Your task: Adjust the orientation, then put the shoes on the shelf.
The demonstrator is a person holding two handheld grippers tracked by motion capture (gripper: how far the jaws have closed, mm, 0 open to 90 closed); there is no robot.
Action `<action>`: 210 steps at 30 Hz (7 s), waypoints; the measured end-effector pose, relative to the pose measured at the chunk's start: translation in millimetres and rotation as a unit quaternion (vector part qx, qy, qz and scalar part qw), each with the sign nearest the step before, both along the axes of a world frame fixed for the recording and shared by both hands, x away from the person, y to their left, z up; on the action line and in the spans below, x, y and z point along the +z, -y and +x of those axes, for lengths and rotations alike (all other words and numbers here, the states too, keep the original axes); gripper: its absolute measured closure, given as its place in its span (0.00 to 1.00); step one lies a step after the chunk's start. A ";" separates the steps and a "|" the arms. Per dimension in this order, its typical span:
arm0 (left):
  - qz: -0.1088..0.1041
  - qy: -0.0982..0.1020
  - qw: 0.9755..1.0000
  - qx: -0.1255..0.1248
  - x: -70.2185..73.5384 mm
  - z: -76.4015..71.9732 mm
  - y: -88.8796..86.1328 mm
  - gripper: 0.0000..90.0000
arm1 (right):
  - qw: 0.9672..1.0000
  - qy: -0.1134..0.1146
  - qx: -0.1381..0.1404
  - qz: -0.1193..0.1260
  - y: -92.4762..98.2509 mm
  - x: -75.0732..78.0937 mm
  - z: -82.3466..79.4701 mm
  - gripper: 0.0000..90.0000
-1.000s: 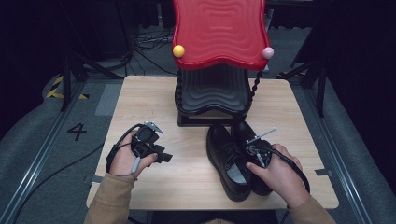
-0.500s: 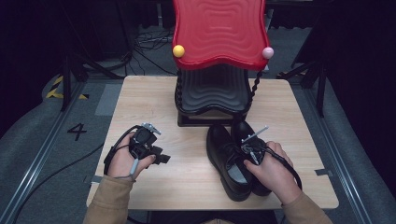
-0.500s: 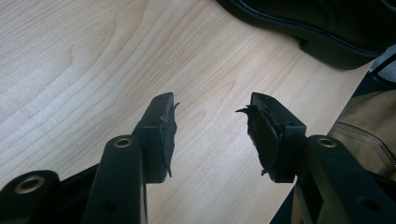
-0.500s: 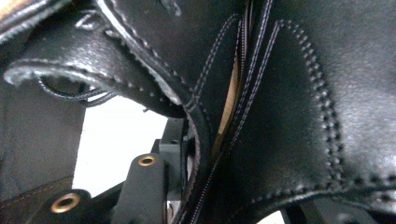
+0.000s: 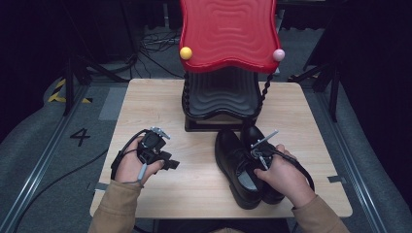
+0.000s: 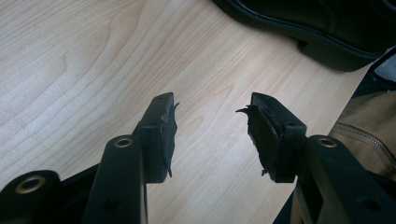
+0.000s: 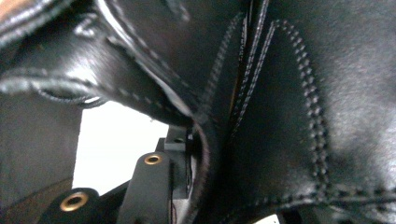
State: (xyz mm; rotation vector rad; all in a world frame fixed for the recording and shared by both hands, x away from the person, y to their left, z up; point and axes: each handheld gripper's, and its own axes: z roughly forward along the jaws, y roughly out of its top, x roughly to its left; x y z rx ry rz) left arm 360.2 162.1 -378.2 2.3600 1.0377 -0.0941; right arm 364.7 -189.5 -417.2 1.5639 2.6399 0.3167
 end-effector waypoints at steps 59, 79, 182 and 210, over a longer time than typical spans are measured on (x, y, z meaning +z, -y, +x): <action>-0.025 0.015 0.999 0.027 8.6 -2.0 -22.5 0.58 | 0.997 -0.033 0.035 0.053 29.3 84.7 -7.2 0.91; -0.029 0.015 0.999 0.031 9.6 -2.1 -25.2 0.58 | 0.997 -0.021 0.066 0.033 31.6 144.7 -9.6 0.91; -0.038 0.025 0.995 0.089 5.9 -20.8 -81.8 0.58 | 0.976 0.179 -0.078 0.094 -55.8 444.5 131.5 0.92; -0.063 0.030 0.993 0.096 6.6 -20.0 -95.0 0.58 | 0.959 0.228 -0.149 0.083 -101.0 389.7 197.1 0.91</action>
